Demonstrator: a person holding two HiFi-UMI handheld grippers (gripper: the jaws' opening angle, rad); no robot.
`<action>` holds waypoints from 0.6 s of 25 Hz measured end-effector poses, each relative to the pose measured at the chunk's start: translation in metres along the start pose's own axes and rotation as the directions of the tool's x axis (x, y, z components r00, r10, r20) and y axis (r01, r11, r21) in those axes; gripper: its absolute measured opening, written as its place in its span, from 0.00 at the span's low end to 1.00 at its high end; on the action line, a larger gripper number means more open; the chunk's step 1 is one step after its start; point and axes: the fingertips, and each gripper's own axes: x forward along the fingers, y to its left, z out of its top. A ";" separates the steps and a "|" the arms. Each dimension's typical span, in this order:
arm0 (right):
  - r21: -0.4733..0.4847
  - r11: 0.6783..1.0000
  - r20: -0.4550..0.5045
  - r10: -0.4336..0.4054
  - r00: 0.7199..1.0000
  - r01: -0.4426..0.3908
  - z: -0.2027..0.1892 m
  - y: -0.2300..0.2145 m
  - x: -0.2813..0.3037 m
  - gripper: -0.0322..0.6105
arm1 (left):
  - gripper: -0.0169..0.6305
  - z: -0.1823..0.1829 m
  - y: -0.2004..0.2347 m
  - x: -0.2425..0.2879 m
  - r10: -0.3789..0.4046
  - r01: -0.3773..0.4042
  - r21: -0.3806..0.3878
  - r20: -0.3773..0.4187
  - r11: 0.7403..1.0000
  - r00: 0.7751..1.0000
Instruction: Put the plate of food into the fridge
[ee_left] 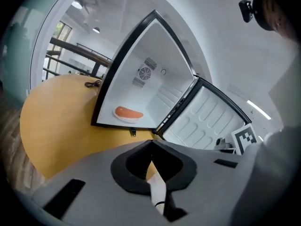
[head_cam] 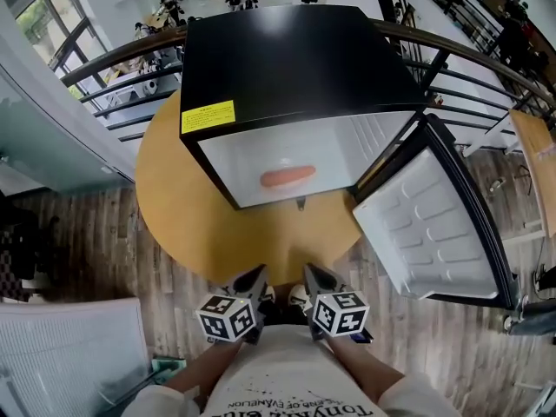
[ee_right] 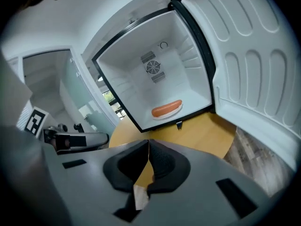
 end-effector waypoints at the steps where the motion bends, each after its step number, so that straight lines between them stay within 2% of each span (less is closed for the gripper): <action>1: -0.016 1.000 -0.005 -0.007 1.000 0.007 0.000 0.001 0.000 0.09 | 0.06 0.000 -0.002 0.000 0.005 -0.005 0.008 -0.002 1.000 1.000; 6: -0.063 0.998 0.018 -0.018 1.000 0.019 0.014 0.004 0.000 0.09 | 0.06 -0.003 -0.008 0.004 0.031 -0.028 0.101 -0.029 0.994 0.999; 15: -0.098 0.995 0.007 -0.016 1.000 0.017 0.014 0.007 0.001 0.09 | 0.06 0.003 -0.005 0.008 0.026 -0.022 0.138 -0.029 0.990 0.999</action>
